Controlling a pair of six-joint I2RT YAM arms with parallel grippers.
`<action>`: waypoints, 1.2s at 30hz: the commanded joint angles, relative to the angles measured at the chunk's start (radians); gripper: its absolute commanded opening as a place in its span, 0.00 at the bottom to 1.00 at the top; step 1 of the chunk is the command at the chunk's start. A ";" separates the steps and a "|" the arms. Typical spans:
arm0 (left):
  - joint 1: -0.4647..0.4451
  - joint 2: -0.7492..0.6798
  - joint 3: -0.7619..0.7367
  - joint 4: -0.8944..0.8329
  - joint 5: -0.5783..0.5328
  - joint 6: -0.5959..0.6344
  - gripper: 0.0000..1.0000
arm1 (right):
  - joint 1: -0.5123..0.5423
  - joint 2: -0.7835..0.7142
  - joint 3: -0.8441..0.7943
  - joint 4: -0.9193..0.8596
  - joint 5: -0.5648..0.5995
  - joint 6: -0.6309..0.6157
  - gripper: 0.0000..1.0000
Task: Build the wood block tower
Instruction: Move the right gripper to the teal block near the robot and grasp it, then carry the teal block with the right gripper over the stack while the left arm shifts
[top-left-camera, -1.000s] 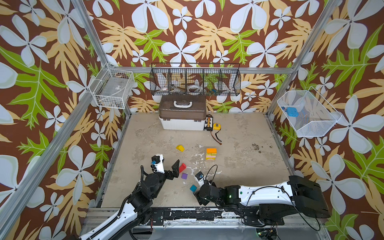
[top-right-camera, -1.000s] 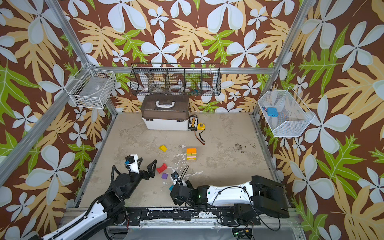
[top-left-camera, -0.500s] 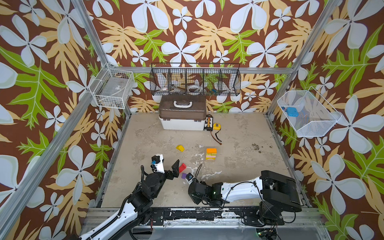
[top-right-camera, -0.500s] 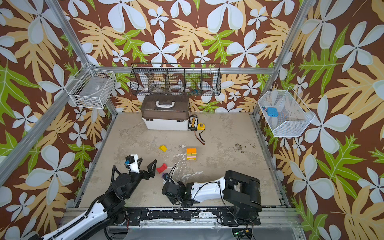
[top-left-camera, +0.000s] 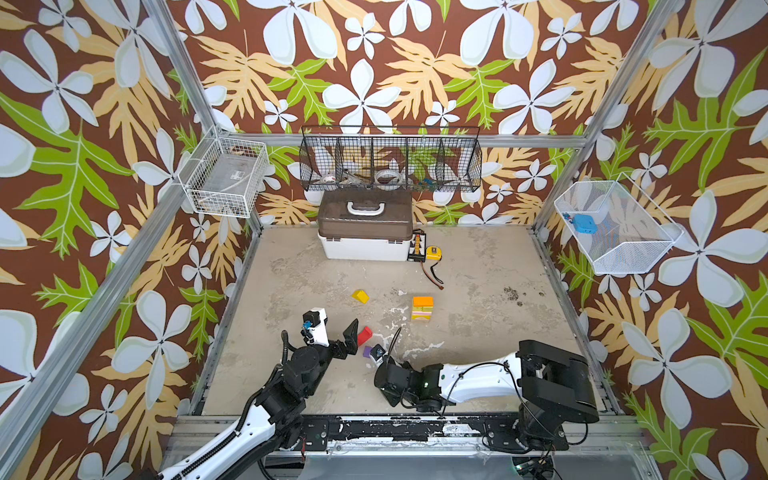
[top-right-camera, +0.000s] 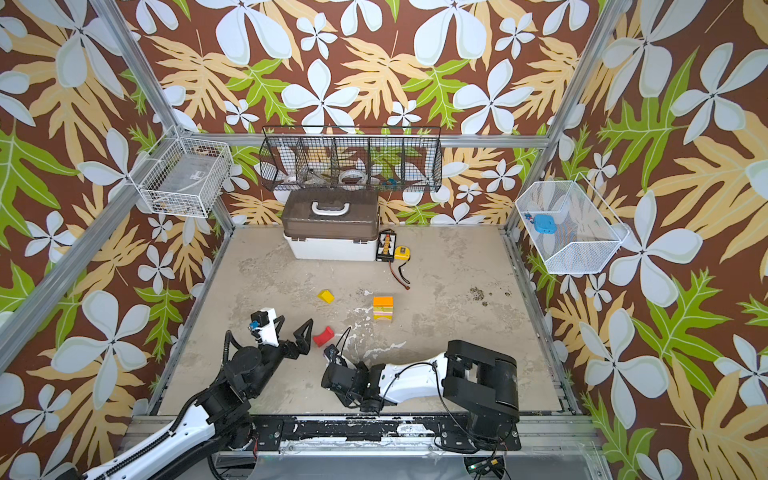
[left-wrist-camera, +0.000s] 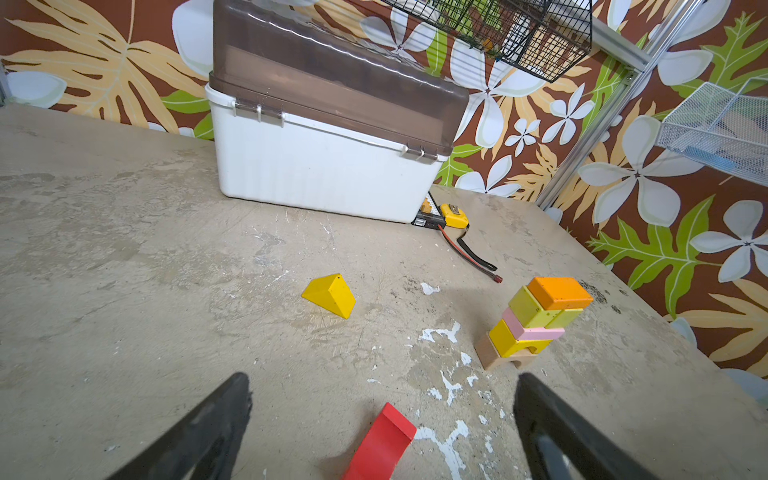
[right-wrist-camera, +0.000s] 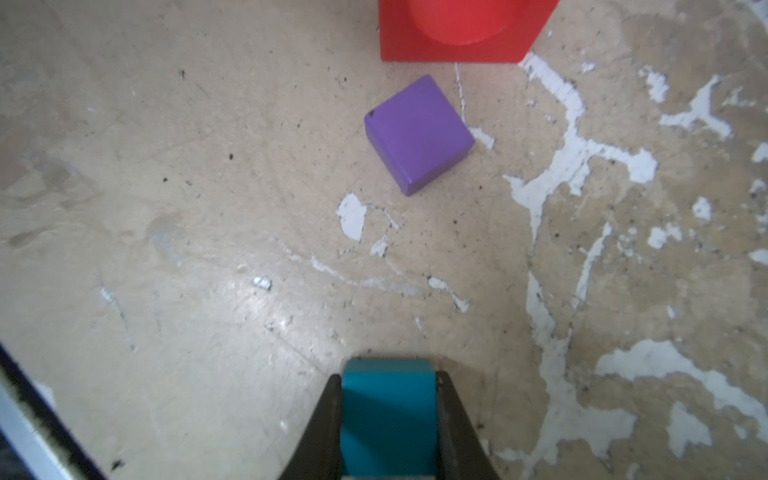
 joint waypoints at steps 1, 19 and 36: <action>0.001 -0.003 0.000 0.016 -0.012 -0.001 1.00 | 0.002 -0.078 0.034 -0.079 -0.002 -0.035 0.20; 0.001 -0.092 -0.021 -0.006 0.012 -0.002 1.00 | -0.385 -0.541 0.198 -0.225 -0.080 -0.309 0.00; -0.045 0.193 0.043 0.196 0.458 0.100 0.98 | -0.562 -0.833 0.078 -0.147 -0.512 -0.735 0.00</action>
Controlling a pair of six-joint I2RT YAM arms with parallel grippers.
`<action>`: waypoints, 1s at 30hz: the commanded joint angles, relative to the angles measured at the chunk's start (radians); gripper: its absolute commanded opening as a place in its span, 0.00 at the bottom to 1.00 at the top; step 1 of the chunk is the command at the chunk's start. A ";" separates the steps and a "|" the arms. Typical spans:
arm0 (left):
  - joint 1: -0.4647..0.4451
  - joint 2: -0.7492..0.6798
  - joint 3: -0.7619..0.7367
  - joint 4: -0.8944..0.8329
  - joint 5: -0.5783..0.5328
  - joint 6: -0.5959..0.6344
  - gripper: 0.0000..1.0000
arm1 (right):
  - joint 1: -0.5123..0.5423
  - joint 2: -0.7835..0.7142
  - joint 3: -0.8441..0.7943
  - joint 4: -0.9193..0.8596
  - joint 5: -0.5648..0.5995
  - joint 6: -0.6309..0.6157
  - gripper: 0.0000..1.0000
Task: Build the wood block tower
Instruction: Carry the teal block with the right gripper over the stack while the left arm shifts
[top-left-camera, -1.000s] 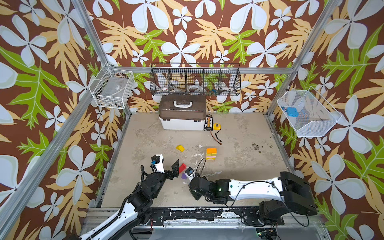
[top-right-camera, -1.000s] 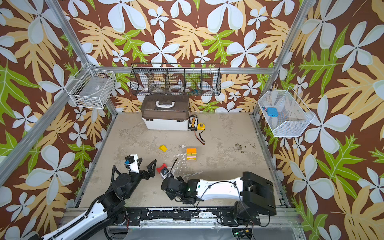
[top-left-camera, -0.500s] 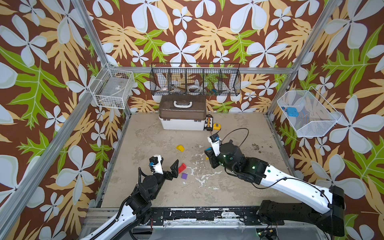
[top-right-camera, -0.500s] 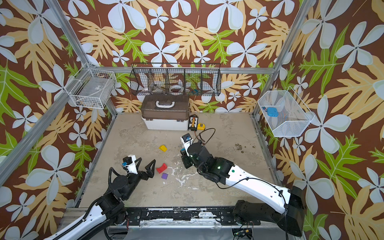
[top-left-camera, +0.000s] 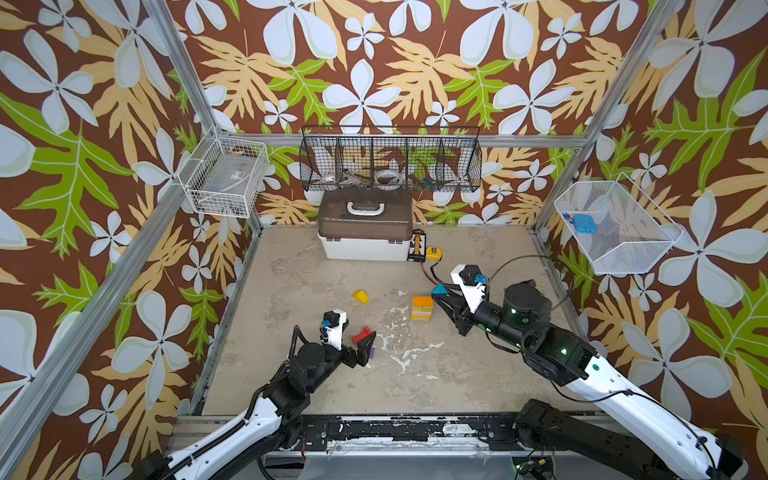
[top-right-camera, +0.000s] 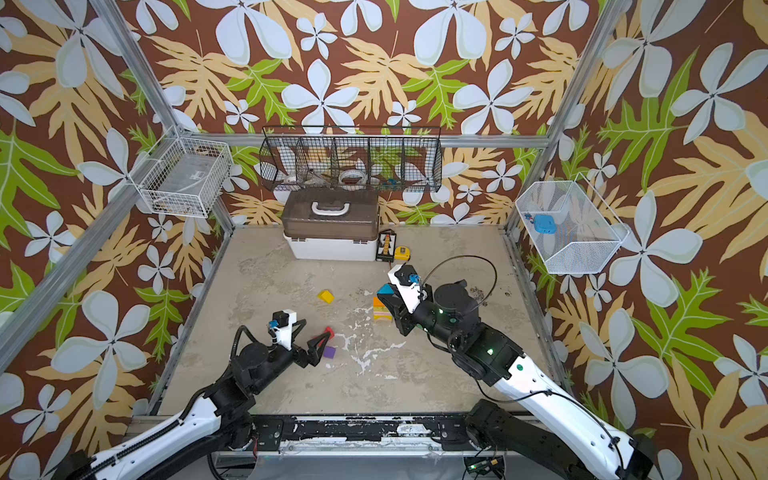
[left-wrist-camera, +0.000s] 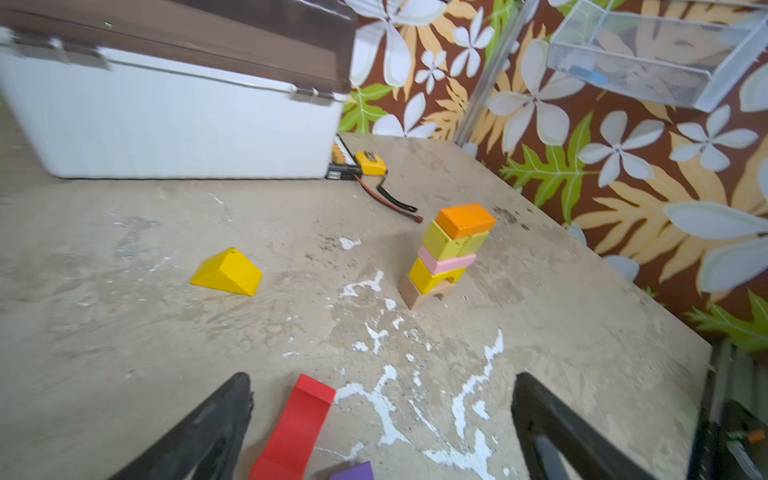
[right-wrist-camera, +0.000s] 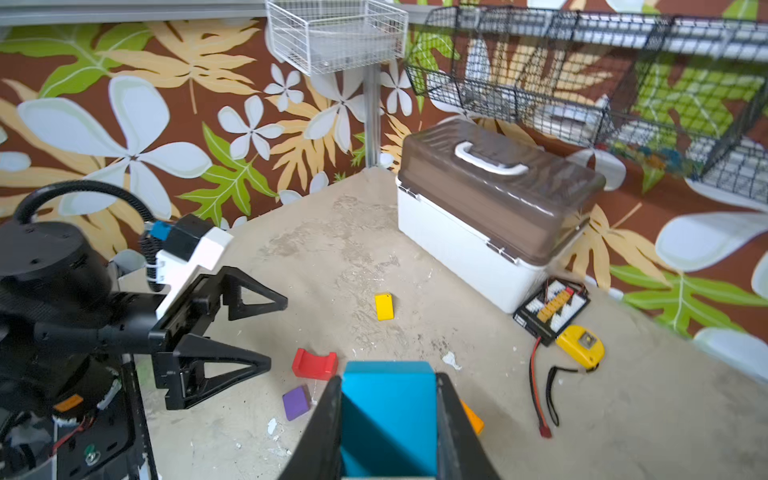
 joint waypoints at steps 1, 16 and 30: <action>-0.041 0.053 0.033 0.105 0.136 0.034 0.99 | 0.000 0.004 -0.006 -0.058 -0.115 -0.206 0.00; -0.083 0.407 0.200 0.180 0.088 0.036 0.98 | -0.171 0.289 0.058 -0.119 -0.279 -0.547 0.00; -0.084 0.334 0.222 0.038 -0.121 0.038 0.99 | -0.428 0.443 0.086 -0.239 -0.580 -0.786 0.00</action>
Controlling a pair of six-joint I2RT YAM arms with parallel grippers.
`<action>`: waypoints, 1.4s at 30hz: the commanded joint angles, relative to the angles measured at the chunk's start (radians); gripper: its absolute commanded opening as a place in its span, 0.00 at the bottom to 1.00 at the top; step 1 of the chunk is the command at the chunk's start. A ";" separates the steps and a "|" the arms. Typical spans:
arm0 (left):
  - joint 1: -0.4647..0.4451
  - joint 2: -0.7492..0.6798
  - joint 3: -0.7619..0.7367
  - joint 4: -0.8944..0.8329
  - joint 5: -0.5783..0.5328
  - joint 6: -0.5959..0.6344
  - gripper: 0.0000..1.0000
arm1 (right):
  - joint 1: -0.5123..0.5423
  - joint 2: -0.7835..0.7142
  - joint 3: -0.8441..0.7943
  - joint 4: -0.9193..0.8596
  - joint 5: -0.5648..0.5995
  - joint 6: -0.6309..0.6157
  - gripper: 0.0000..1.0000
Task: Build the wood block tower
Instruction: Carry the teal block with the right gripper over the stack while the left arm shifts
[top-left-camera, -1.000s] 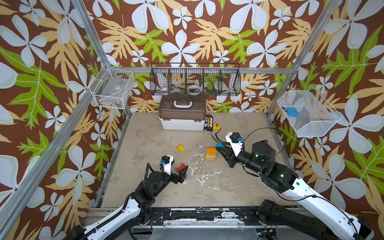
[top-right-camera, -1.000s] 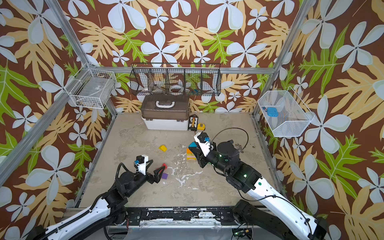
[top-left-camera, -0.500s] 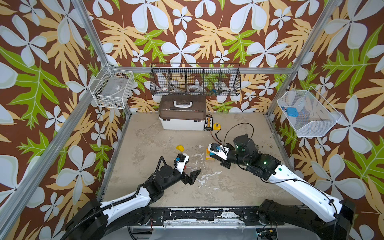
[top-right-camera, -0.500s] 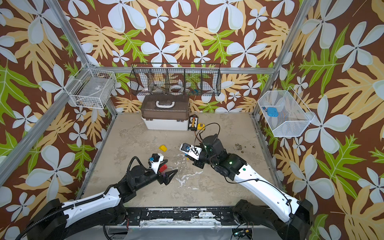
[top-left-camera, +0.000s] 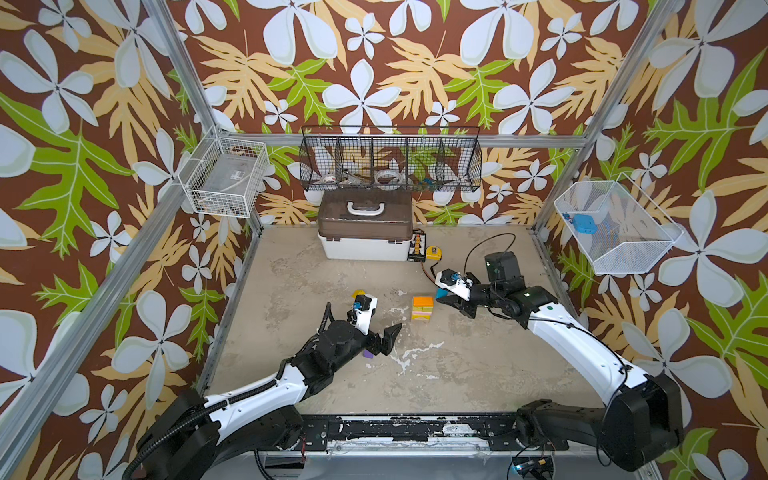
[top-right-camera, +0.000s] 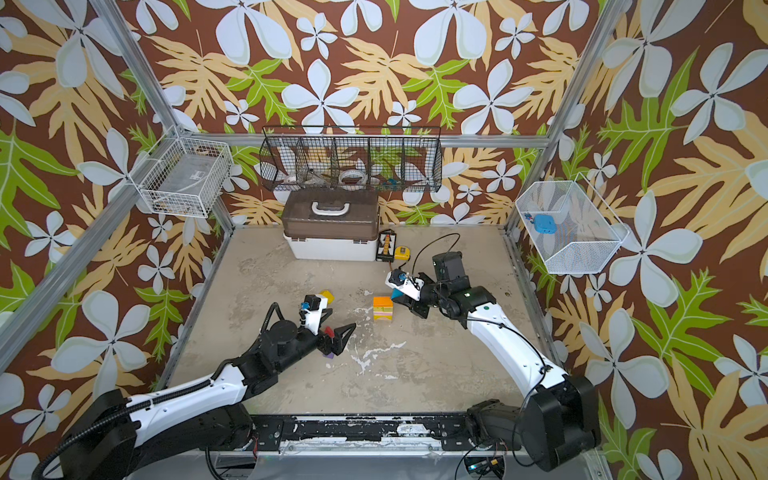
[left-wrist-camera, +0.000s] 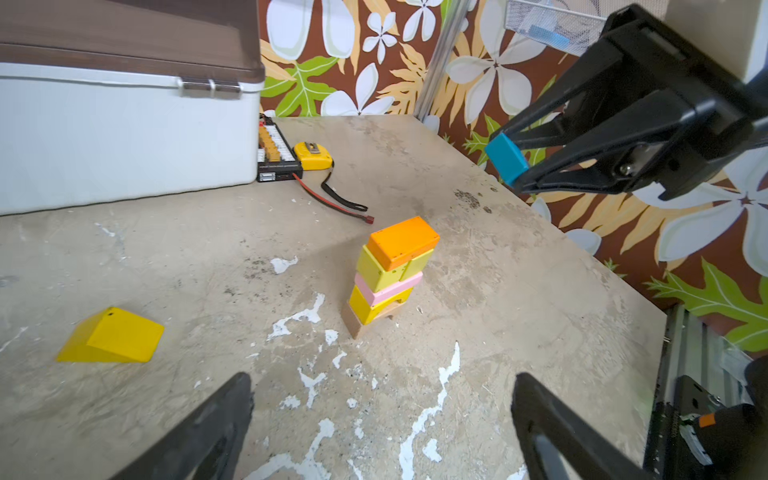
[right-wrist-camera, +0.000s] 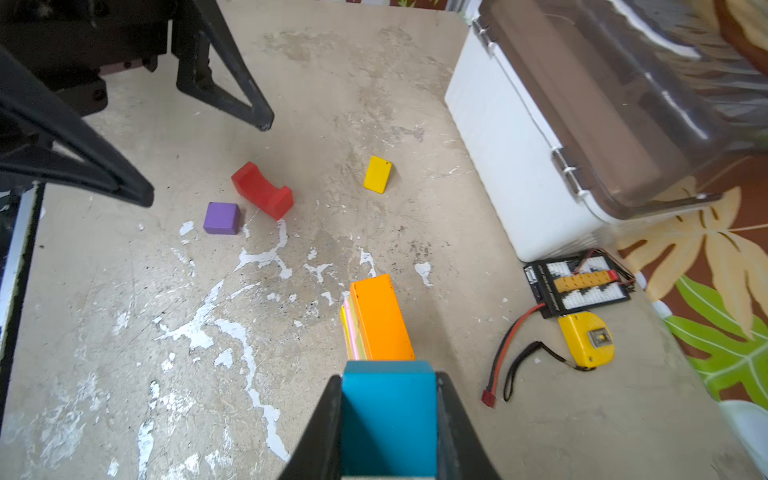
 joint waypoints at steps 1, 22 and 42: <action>0.000 -0.042 -0.010 -0.066 -0.135 0.052 1.00 | -0.001 0.031 0.010 -0.049 -0.054 -0.068 0.00; 0.002 -0.180 -0.143 -0.056 -0.422 0.059 1.00 | 0.104 0.303 0.312 -0.431 0.193 -0.349 0.00; 0.001 -0.158 -0.136 -0.050 -0.409 0.064 1.00 | 0.102 0.343 0.378 -0.414 0.132 -0.443 0.00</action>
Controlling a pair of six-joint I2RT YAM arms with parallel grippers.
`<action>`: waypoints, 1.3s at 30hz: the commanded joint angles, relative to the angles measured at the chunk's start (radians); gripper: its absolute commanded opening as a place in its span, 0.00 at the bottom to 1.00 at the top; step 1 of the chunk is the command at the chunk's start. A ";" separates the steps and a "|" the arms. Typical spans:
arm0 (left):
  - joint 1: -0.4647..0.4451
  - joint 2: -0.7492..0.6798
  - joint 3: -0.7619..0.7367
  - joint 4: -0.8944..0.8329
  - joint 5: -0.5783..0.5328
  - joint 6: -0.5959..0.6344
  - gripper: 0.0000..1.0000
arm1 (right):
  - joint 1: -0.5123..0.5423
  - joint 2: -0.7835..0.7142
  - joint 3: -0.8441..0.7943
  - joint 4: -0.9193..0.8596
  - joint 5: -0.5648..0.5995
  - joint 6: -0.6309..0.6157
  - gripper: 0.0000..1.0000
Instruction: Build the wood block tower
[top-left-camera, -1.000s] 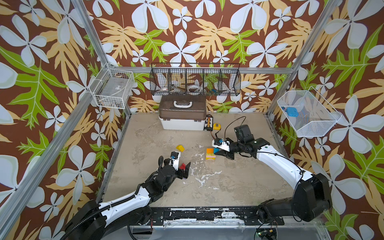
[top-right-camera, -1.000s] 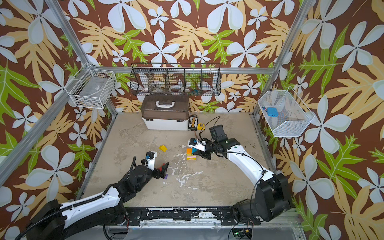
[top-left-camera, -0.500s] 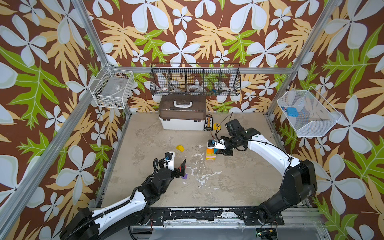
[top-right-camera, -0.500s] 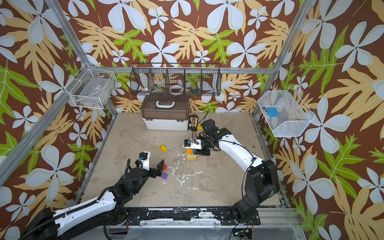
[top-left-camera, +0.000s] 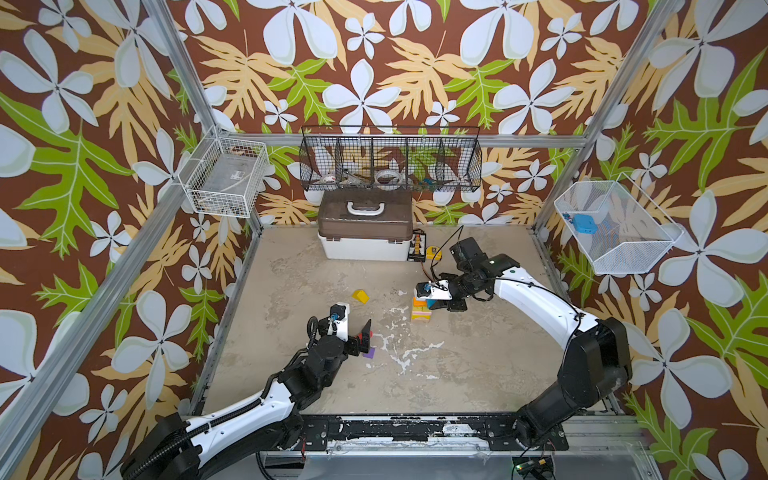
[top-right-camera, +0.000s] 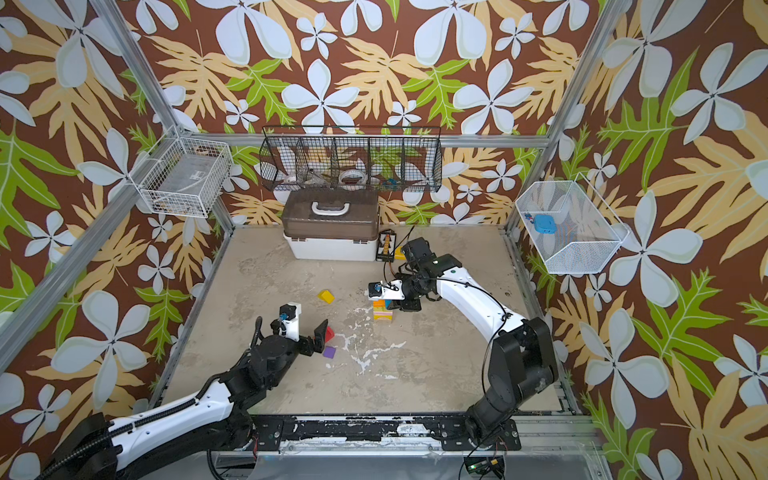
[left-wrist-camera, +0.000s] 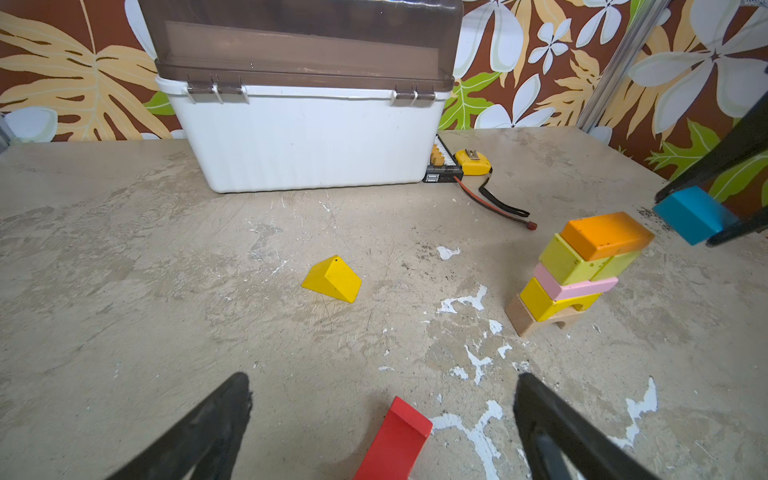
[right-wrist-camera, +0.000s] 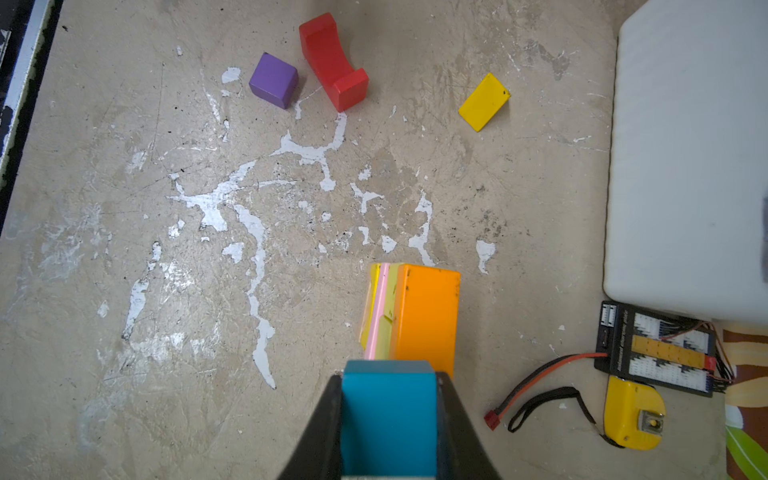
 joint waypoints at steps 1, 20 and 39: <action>0.001 0.003 0.006 0.020 0.005 0.006 1.00 | 0.001 0.017 0.030 0.001 -0.023 0.002 0.00; 0.001 0.000 0.004 0.018 0.013 0.002 1.00 | 0.000 0.115 0.091 -0.030 0.001 0.076 0.00; 0.001 0.007 0.006 0.020 0.014 0.002 1.00 | -0.013 0.115 0.084 -0.013 -0.012 0.113 0.23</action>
